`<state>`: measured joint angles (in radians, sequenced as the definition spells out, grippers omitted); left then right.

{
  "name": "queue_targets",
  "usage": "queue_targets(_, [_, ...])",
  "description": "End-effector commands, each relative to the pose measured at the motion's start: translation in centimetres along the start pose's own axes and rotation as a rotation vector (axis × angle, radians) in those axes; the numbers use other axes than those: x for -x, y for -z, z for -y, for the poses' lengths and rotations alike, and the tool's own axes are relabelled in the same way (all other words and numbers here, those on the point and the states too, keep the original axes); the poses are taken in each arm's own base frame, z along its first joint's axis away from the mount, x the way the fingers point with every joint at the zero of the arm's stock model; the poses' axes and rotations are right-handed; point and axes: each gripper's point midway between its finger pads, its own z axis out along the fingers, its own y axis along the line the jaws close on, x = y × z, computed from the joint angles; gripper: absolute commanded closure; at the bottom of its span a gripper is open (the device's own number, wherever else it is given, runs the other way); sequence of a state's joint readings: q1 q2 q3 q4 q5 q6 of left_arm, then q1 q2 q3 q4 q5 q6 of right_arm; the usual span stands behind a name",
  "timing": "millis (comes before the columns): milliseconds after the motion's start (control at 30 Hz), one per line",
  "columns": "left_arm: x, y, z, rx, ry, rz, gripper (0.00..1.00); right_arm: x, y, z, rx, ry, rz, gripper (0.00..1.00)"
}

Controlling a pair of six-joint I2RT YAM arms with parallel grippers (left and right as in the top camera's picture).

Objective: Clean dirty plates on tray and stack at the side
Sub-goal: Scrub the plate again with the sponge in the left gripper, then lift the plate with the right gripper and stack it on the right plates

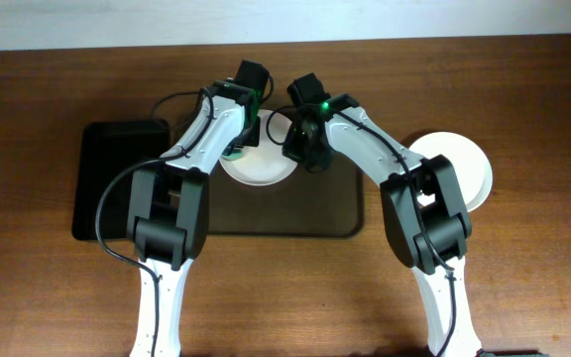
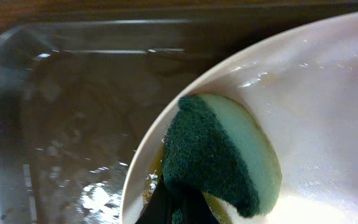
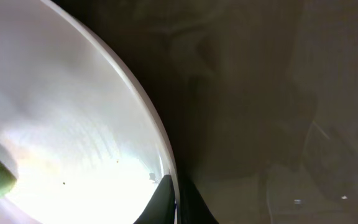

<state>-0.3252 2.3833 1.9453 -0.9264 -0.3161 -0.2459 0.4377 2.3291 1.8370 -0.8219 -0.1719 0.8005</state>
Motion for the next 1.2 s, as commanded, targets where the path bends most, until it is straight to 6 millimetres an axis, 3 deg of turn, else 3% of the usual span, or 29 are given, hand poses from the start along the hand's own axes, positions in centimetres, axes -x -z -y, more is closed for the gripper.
queue_targets(0, [-0.4, -3.2, -4.2, 0.221, -0.003, 0.005, 1.00, -0.1, -2.5, 2.9, -0.107, -0.006, -0.003, 0.96])
queue_targets(100, [1.3, -1.4, -3.8, 0.300, -0.021, 0.081, 1.00, -0.1, -2.5, 2.9, -0.107, -0.006, -0.003, 0.96])
queue_targets(200, [3.7, 1.8, -2.8, 0.307, 0.042, 0.166, 1.00, -0.1, -2.5, 3.0, -0.109, 0.001, -0.006, 0.96])
queue_targets(333, [5.6, 5.4, -4.1, 0.330, 0.094, 0.207, 1.00, -0.1, -2.5, 2.9, -0.109, 0.008, -0.006, 0.96])
queue_targets(367, [5.3, 5.7, -4.0, 0.312, 0.100, 0.190, 0.99, -0.1, -2.5, 3.0, -0.109, 0.009, -0.006, 0.96])
queue_targets(467, [0.7, 4.8, 2.3, -0.087, -0.049, -0.053, 1.00, -0.1, -2.5, 3.0, -0.109, 0.019, -0.007, 0.96])
queue_targets(500, [0.1, 5.2, 2.6, -0.137, -0.046, -0.086, 0.99, -0.1, -2.5, 3.0, -0.109, 0.020, -0.008, 0.96])
queue_targets(533, [-0.1, 5.7, 2.5, -0.162, -0.038, -0.099, 0.99, -0.2, -2.5, 2.9, -0.108, 0.036, -0.010, 0.96])
queue_targets(633, [2.0, 12.0, -2.4, -0.214, 0.060, 0.005, 1.00, -0.9, -2.0, 1.6, -0.019, 0.133, -0.072, 0.96])
queue_targets(667, [2.4, 13.2, -3.8, -0.214, 0.086, 0.031, 0.99, -0.8, -1.4, 1.5, -0.012, 0.163, -0.069, 0.96])
queue_targets(733, [2.6, 14.0, -6.3, -0.205, 0.132, 0.043, 1.00, -0.3, 1.6, 1.8, -0.017, 0.210, -0.067, 0.96])
queue_targets(800, [2.5, 13.4, -7.2, -0.200, 0.149, 0.028, 0.99, 0.5, 5.4, 2.9, -0.058, 0.234, -0.025, 0.96])
queue_targets(900, [2.2, 12.8, -7.0, -0.196, 0.145, 0.008, 0.99, 3.6, 17.1, 6.7, -0.371, 0.273, 0.320, 0.96])
queue_targets(967, [2.0, 12.7, -7.0, -0.195, 0.144, 0.002, 0.99, 4.5, 22.6, 7.5, -0.511, 0.283, 0.513, 0.96])
queue_targets(1000, [1.7, 12.3, -6.9, -0.193, 0.142, -0.010, 0.99, 4.7, 26.5, 7.4, -0.641, 0.317, 0.665, 0.95])
queue_targets(1033, [1.2, 11.8, -6.8, -0.190, 0.138, -0.028, 0.99, 4.3, 28.8, 6.8, -0.752, 0.347, 0.770, 0.96])
queue_targets(1167, [-1.1, 10.2, -4.2, -0.311, 0.128, -0.125, 0.99, 0.8, 33.9, 2.2, -0.965, 0.429, 1.092, 0.96])
